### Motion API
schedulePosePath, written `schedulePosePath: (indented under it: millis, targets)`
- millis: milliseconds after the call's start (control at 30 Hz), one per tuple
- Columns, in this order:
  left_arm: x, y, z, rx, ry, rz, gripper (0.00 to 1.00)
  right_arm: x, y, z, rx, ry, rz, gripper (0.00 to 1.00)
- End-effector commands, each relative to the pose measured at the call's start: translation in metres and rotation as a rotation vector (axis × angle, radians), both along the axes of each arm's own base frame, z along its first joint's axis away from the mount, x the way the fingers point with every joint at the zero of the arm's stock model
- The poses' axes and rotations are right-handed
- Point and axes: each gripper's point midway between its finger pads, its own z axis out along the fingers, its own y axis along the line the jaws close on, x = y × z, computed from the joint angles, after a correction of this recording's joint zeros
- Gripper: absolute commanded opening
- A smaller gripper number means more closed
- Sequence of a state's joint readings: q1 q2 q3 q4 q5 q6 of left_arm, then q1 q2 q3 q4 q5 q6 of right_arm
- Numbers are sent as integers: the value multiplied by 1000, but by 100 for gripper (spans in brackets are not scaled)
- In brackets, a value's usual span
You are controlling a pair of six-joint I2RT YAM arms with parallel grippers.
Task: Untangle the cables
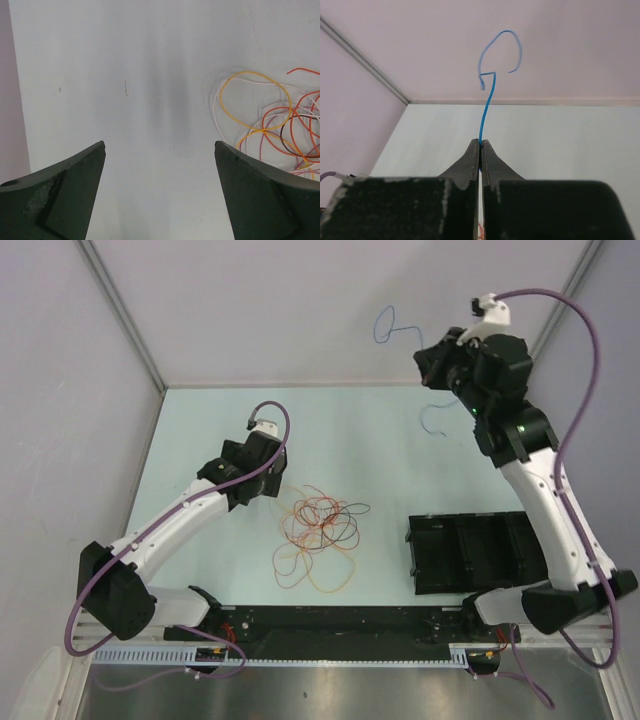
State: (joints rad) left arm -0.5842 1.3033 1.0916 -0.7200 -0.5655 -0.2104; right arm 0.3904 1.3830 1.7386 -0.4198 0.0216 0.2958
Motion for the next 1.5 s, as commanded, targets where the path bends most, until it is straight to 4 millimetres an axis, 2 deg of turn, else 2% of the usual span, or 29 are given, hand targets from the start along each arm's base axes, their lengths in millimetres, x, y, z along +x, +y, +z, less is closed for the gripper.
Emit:
schedulePosePath:
  millis: [0,67,100,133,200,300,333,500,633,667,867,1100,1467]
  targets:
    - [-1,3,1,4,-7,10,95,-19,-36,-7,95,41,-140,0]
    - [-1,2,0,0,-4,4,95,-31,-48,-7,100,38,-175,0]
    - [-1,1,0,-1,-1,3,95,-45,-62,6,119,4,-228,0]
    - [-1,2,0,-1,-1,4,95,-51,-72,3,135,24,-272,0]
    - [-1,1,0,-3,-2,2,95,-69,-104,10,191,17,-428,0]
    - [-1,2,0,-1,-2,4,95,-90,-132,0,234,58,-562,0]
    - [-1,2,-1,3,-2,5,95,-103,-139,-4,239,74,-585,0]
    - [-1,2,-2,6,0,8,95,-136,-158,-32,242,171,-659,0]
    - [-1,3,-2,14,2,11,94,-166,-174,-71,192,296,-737,0]
    - [-1,4,-2,17,4,13,94,-174,-178,-74,196,298,-745,0]
    - [0,4,-4,22,6,15,95,-204,-186,-96,193,367,-760,0]
    - [0,6,-5,32,8,22,94,-223,-186,-131,168,488,-770,0]
    - [0,6,-7,40,15,22,94,-239,-168,-145,151,571,-640,0]
